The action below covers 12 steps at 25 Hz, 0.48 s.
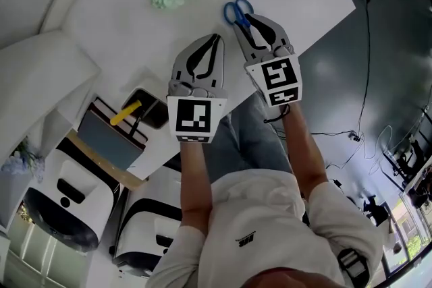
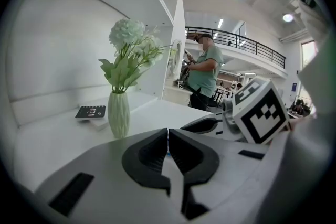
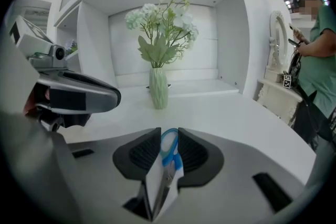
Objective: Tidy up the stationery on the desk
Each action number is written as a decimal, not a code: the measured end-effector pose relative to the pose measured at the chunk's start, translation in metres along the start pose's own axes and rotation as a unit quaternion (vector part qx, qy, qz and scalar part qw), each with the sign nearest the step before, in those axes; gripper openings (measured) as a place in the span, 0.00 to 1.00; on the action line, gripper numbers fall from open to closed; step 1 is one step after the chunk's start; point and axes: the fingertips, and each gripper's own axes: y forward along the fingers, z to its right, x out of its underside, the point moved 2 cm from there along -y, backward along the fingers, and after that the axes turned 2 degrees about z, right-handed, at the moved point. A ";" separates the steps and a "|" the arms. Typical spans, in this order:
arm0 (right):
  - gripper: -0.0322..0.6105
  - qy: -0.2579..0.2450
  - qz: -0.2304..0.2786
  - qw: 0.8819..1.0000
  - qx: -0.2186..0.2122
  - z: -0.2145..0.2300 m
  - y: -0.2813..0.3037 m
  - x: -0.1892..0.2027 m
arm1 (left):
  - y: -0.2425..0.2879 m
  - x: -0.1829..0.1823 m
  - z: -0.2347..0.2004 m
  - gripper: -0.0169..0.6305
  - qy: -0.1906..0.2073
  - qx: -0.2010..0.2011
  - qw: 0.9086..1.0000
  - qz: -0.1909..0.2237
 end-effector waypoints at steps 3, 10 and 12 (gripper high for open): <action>0.18 -0.003 -0.019 1.000 0.002 0.004 0.010 0.003 | 0.006 0.001 -0.001 0.03 0.001 0.001 1.000 -0.003; 0.18 0.006 -0.088 0.996 -0.001 0.011 0.030 0.019 | 0.009 0.004 -0.001 0.03 0.003 -0.001 1.000 -0.009; 0.19 0.012 -0.104 0.994 -0.004 0.012 0.033 0.022 | 0.008 0.004 -0.002 0.03 0.001 -0.002 1.000 -0.009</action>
